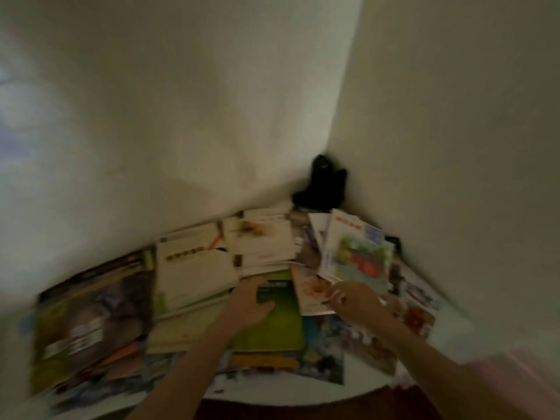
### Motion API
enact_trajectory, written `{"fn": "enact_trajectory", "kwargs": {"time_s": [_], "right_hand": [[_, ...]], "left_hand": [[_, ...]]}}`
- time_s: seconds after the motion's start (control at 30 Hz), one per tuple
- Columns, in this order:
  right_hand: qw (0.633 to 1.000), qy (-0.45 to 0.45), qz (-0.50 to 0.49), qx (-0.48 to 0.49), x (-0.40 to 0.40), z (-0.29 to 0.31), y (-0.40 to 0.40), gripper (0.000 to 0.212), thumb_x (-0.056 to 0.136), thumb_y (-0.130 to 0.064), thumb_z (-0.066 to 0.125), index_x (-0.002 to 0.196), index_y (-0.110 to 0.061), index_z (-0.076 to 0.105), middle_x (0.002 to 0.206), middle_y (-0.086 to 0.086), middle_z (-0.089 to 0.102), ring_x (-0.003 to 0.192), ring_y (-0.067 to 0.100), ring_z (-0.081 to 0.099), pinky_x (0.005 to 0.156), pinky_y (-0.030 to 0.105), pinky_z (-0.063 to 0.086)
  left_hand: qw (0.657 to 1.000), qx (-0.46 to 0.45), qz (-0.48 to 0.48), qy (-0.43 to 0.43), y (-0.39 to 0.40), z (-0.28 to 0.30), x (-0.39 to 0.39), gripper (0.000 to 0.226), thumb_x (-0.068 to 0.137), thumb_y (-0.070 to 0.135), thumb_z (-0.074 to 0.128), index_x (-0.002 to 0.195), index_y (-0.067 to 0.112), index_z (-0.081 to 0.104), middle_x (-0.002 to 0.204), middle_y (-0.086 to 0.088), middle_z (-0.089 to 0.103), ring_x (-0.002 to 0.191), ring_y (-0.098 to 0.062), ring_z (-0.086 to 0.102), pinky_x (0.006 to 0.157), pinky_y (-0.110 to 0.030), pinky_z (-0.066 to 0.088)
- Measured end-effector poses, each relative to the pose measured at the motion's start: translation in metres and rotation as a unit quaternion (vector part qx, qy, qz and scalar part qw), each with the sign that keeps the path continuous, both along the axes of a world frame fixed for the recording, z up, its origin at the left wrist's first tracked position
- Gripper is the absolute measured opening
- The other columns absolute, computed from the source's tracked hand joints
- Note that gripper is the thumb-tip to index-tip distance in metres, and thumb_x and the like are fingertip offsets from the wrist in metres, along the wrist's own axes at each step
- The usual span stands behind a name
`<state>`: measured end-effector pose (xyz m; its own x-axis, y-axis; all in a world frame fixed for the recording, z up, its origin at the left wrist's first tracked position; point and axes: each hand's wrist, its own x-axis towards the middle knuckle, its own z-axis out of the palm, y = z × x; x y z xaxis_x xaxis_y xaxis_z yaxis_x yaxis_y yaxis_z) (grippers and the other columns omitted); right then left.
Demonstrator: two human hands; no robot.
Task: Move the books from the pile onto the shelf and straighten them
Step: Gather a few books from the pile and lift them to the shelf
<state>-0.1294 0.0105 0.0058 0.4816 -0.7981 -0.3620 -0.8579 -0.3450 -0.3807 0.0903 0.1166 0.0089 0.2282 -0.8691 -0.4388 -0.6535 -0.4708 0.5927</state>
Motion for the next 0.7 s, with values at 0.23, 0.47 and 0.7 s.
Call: {"fn": "enact_trajectory", "kwargs": {"time_s": [0.23,0.47,0.7], "right_hand": [[0.988,-0.009,-0.151,-0.020,-0.086,-0.021,-0.021,0.024,0.093,-0.024,0.056,0.114,-0.018,0.065,0.115,0.002,0.067,0.099,0.016,0.062,0.078,0.016,0.039],[0.944,-0.129,-0.302,0.022,-0.084,-0.056,-0.059,0.035,0.096,-0.022,0.051,0.127,-0.007,0.054,0.111,0.011,0.065,0.086,0.016,0.058,0.065,0.019,0.048],[0.861,-0.211,-0.438,0.152,-0.085,-0.092,-0.116,0.050,0.088,-0.061,0.051,0.100,-0.015,0.066,0.094,0.008,0.068,0.084,0.026,0.067,0.079,0.042,0.058]], "left_hand": [[0.997,-0.008,0.055,0.062,-0.052,-0.039,-0.057,0.047,0.093,0.030,0.058,0.135,0.013,0.044,0.131,0.000,0.050,0.121,-0.021,0.051,0.095,-0.029,0.046],[0.983,-0.108,0.125,0.076,-0.109,-0.039,-0.083,0.038,0.094,0.031,0.055,0.129,0.014,0.052,0.125,-0.005,0.057,0.107,-0.015,0.056,0.082,-0.023,0.043],[0.998,-0.035,0.051,0.019,-0.176,-0.058,-0.101,0.056,0.086,0.059,0.050,0.124,0.019,0.048,0.122,0.003,0.058,0.109,-0.017,0.058,0.088,-0.036,0.053]]}}
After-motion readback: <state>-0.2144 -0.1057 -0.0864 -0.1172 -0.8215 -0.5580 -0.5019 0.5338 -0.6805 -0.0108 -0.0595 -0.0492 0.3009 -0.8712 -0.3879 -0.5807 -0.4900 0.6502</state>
